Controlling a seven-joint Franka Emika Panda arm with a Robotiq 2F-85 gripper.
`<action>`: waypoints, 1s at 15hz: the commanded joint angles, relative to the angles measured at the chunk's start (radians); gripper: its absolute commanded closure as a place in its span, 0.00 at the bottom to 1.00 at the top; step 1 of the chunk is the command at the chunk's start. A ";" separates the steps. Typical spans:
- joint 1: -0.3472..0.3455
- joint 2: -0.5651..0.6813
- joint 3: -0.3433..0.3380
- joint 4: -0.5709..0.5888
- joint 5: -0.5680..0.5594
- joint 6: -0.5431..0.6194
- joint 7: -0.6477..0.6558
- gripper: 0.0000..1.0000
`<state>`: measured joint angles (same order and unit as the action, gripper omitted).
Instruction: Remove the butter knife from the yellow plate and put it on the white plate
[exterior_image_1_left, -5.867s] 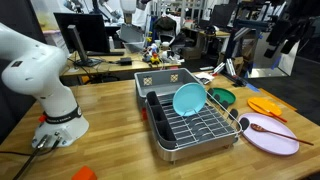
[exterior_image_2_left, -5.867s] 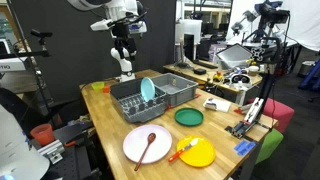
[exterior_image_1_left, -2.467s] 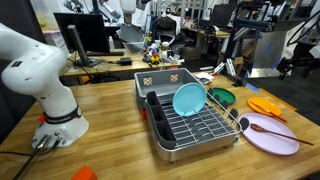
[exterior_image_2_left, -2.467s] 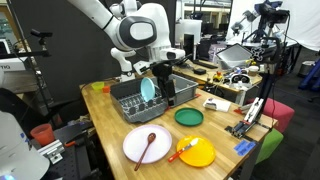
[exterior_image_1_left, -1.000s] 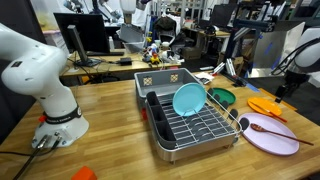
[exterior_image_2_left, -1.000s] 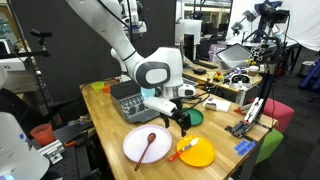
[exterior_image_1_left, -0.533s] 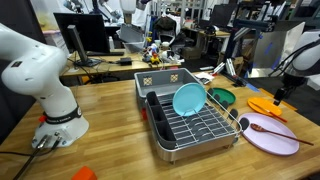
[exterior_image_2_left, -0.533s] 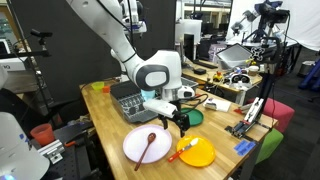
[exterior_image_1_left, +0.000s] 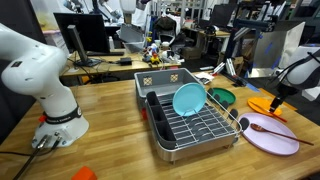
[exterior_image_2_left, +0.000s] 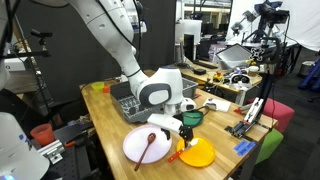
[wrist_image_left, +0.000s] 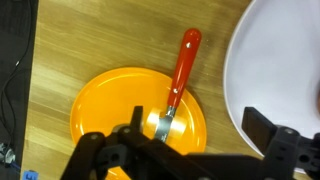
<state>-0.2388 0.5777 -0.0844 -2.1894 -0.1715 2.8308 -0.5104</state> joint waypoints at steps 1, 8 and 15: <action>-0.050 0.050 0.035 0.049 -0.019 0.014 -0.022 0.00; -0.044 0.115 0.016 0.112 -0.049 0.011 0.000 0.00; -0.051 0.160 0.018 0.156 -0.045 0.008 0.007 0.00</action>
<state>-0.2723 0.7182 -0.0749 -2.0569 -0.1945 2.8336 -0.5107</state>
